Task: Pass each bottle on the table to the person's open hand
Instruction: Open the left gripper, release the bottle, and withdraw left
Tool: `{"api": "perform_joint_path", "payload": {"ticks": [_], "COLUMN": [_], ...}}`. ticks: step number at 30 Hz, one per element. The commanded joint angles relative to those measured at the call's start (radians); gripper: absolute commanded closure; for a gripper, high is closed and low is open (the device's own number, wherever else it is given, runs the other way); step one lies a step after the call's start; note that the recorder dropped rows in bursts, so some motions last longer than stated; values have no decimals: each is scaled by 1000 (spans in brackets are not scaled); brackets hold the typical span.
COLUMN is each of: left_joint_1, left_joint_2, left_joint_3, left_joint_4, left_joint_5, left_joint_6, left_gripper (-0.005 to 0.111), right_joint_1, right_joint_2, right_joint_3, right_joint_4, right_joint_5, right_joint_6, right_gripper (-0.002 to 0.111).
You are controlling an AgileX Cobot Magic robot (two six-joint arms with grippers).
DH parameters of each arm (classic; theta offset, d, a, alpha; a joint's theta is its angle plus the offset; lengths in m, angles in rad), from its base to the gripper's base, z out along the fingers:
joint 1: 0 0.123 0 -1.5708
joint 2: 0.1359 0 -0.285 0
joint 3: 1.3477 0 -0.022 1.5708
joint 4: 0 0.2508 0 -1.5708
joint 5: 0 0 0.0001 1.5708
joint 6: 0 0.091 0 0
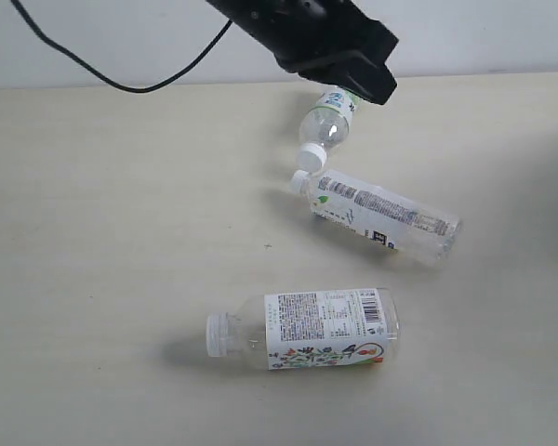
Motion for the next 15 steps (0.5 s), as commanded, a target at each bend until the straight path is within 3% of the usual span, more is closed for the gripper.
{"api": "perform_joint_path", "payload": {"ticks": [1, 5, 9, 15], "left_joint_1": [77, 135, 186, 224], "left_joint_2": [-84, -155, -219, -266], "left_joint_3": [157, 332, 474, 594], "left_joint_4": [-312, -522, -665, -671], "left_joint_5": [-13, 62, 256, 256], "left_joint_6": [308, 615, 856, 857], "left_gripper": [105, 105, 105, 105], "right_joint_1": [1, 1, 1, 1], "right_joint_2": [-1, -1, -1, -1], "right_joint_3": [5, 5, 5, 5], "right_joint_4": [2, 2, 2, 2], "right_joint_5": [-12, -12, -12, -12], "right_joint_6": [0, 0, 0, 0], "right_gripper": [108, 108, 108, 108]}}
